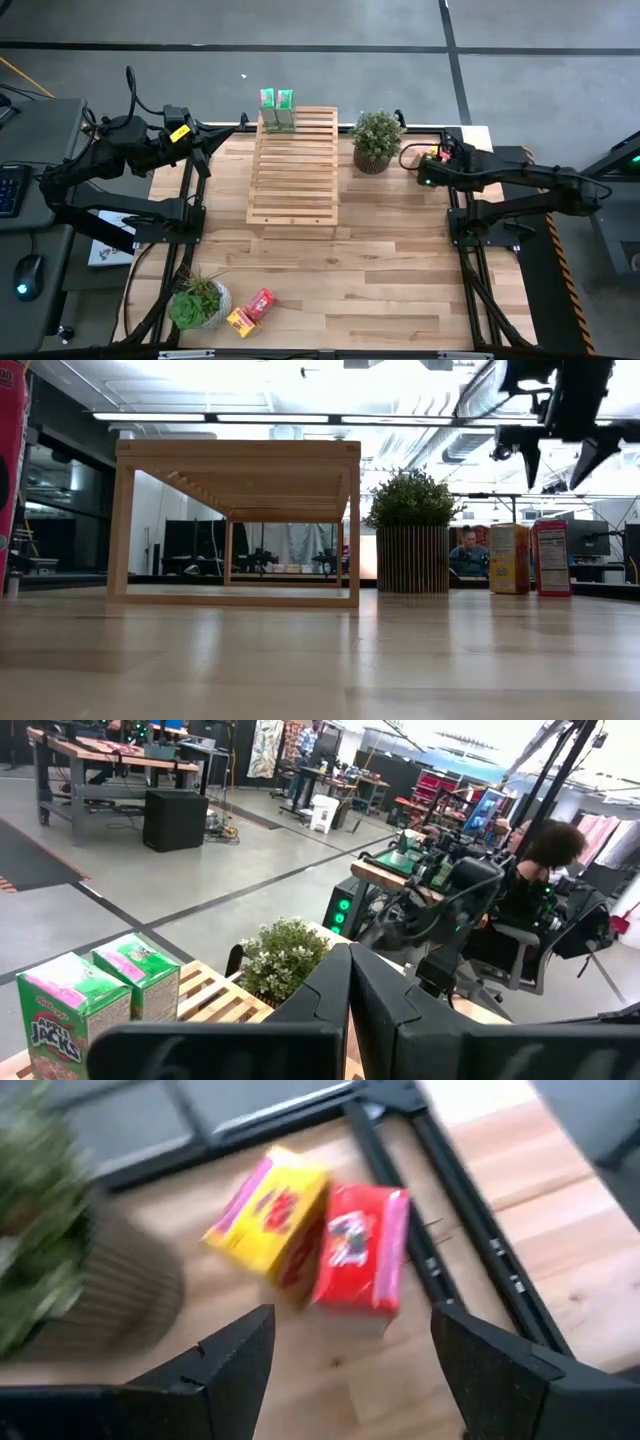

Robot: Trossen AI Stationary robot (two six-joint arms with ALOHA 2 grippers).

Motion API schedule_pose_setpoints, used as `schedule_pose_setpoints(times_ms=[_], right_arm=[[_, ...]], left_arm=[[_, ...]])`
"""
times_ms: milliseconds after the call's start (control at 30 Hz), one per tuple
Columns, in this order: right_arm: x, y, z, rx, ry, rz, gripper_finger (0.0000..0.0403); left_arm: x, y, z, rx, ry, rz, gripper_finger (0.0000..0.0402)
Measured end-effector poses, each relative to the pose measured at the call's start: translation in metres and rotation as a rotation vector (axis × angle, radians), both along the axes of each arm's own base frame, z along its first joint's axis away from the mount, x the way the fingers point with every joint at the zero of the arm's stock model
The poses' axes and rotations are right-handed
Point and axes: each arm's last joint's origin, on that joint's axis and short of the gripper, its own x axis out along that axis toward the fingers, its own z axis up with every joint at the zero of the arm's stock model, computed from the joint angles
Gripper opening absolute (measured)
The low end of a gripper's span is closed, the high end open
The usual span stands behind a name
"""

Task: Stack cereal on shelf
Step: Put the top red cereal box on the shelf

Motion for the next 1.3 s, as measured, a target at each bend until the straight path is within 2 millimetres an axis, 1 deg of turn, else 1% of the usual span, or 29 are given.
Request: schedule_pose_setpoints(times_ms=[67,167,300,567,833,1000,1300], right_arm=[[0.002,-0.004,-0.011,-0.019,0.020,-0.070,0.0262],[0.003,-0.010,-0.023,-0.012,0.058,-0.124,0.0262],[0.007,-0.016,-0.033,-0.006,0.078,-0.156,0.0262],[0.012,-0.026,-0.035,-0.019,0.062,-0.146,0.0262],[0.008,-0.034,-0.035,-0.012,0.077,-0.172,0.0262],[0.011,-0.039,-0.035,-0.006,0.066,-0.141,0.0262],[0.015,-0.047,-0.044,0.051,0.132,-0.131,0.0262]], left_arm=[[0.000,0.000,0.000,0.000,0.000,0.000,0.0000],[0.000,0.000,0.000,0.000,0.000,0.000,0.0000],[0.000,0.000,0.000,0.000,0.000,0.000,0.0000],[0.000,0.000,0.000,0.000,0.000,0.000,0.0000],[0.000,0.000,0.000,0.000,-0.001,0.000,0.0000],[0.000,0.000,0.000,0.000,-0.001,0.000,0.0000],[0.000,0.000,0.000,0.000,-0.001,0.000,0.0000]])
